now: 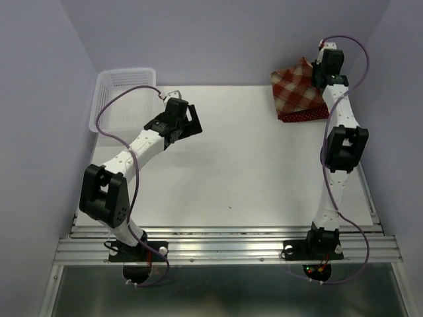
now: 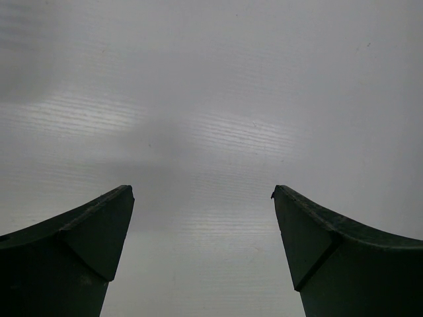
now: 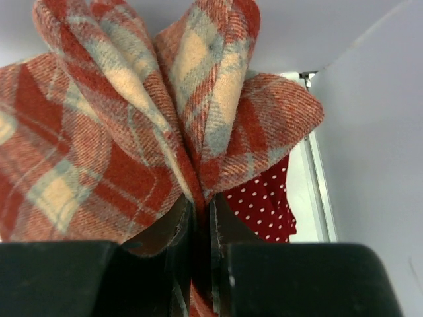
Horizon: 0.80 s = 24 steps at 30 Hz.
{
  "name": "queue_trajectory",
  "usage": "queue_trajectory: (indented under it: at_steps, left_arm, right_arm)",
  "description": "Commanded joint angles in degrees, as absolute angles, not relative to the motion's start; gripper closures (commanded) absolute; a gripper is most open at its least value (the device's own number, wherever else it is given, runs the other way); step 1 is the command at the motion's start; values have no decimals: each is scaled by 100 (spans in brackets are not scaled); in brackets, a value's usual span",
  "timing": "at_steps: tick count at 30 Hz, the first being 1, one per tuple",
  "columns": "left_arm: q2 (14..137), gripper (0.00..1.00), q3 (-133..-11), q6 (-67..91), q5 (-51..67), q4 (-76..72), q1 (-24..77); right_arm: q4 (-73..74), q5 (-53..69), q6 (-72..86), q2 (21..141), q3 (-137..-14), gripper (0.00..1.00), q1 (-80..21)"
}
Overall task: Fold and stack the skirts
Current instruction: Neatly place the folded skirt to the corner
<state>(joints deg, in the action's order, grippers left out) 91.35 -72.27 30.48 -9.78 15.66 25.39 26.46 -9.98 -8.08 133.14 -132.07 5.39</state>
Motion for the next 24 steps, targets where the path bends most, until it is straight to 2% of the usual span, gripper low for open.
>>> queue_trajectory:
  at_steps: [1, 7, 10, 12, 13, 16, 17, 19, 24]
  left_arm:
    - [9184, 2, -7576, 2979, -1002, 1713, 2505]
    - [9457, 2, -7839, 3015, -993, 1916, 2505]
    - [9518, 2, -7927, 3015, -984, 1995, 2505]
    - [9571, 2, -8007, 3015, -976, 2048, 2496]
    - [9606, 2, -8042, 3015, -967, 2083, 2505]
    - [9633, 2, -8147, 3015, -958, 2162, 2505]
    - [9633, 2, -8165, 3015, -958, 2180, 2505]
    - [9581, 2, -8165, 3023, -949, 2162, 2496]
    - [9378, 2, -8069, 3006, -923, 2066, 2496]
  right_arm:
    - [2312, -783, -659, 13622, -13736, 99, 782]
    - [2233, -405, -650, 13921, -13755, 95, 1072]
    - [2023, -404, -721, 13983, -13668, 88, 1125]
    - [1890, -553, -729, 14088, -13684, 74, 1125]
    - [1881, -615, -729, 14124, -13719, 63, 1125]
    - [1820, -895, -703, 14194, -13816, 51, 1125]
    - [1758, -966, -686, 14168, -13782, 30, 1125]
    - [1583, -1019, -685, 13993, -13650, 0, 1125]
    - [1459, -870, -449, 13422, -13387, 0, 1125]
